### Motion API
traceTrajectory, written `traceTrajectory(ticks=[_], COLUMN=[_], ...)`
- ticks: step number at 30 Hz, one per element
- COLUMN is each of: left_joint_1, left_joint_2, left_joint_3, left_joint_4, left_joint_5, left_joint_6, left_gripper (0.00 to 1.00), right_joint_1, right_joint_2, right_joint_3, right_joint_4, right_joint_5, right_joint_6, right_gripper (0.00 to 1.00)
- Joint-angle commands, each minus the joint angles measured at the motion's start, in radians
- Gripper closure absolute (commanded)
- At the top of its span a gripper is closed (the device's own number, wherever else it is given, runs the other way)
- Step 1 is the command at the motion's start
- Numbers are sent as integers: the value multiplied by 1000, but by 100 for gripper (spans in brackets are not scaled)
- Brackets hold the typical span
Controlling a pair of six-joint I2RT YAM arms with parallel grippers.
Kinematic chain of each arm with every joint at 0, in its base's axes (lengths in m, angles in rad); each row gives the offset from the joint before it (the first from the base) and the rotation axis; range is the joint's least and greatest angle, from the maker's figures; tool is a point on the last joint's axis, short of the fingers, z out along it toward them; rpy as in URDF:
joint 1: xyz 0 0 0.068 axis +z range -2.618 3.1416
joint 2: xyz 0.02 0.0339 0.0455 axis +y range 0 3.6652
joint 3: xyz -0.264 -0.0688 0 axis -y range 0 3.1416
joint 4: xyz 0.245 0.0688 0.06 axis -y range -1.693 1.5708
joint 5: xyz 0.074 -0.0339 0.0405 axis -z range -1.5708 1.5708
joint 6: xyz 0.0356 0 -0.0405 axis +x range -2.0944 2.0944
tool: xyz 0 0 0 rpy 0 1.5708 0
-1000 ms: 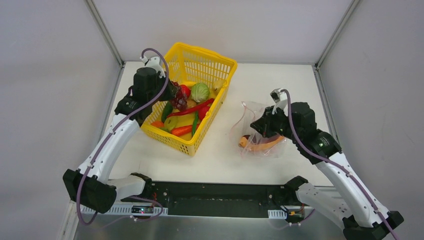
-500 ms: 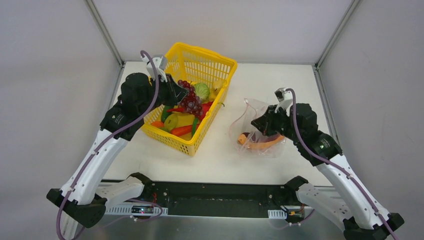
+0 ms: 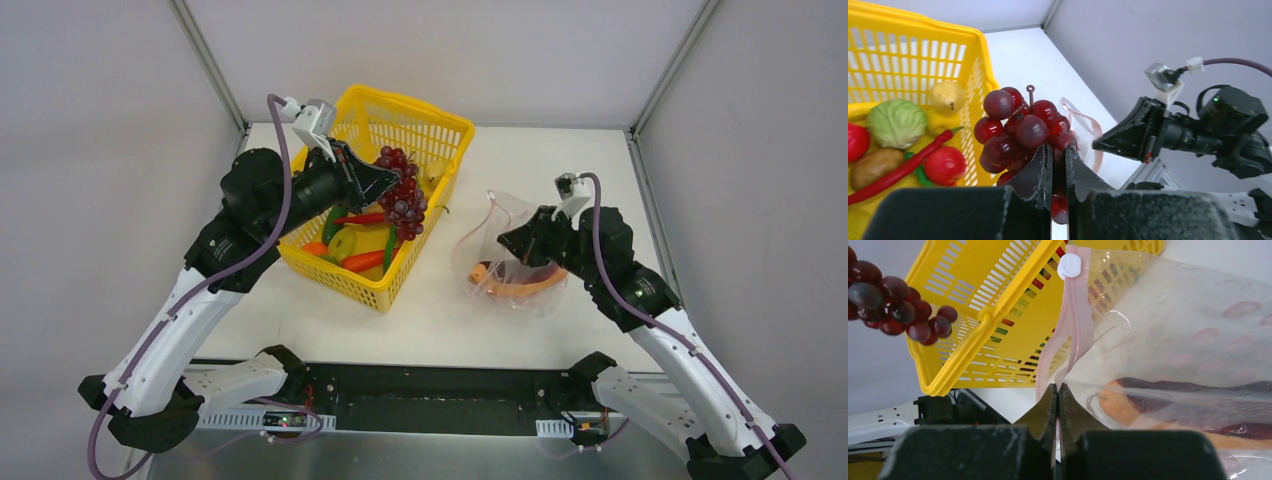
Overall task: Place the food in the zip-top bag and seal the zipper
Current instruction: Place the fake fruit in the zipper food storage bag.
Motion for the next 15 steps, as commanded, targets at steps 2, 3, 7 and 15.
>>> traceTrajectory(ticks=[2, 3, 7, 15], left_joint_1=[-70, -83, -124, -178], left_joint_2=[2, 8, 36, 92], left_joint_3=[-17, -24, -37, -120], left_joint_4=[213, 238, 314, 513], left_joint_5=[20, 22, 13, 13], left_joint_6=[-84, -93, -113, -195], left_gripper=[100, 100, 100, 100], right_joint_1=[-1, -1, -1, -1], right_joint_2=[-18, -19, -19, -11], right_joint_3=[-4, -4, -4, -16], right_joint_4=[106, 110, 141, 216], right_joint_5=[17, 18, 13, -24], right_joint_6=[79, 89, 151, 283], right_gripper=[100, 100, 100, 100])
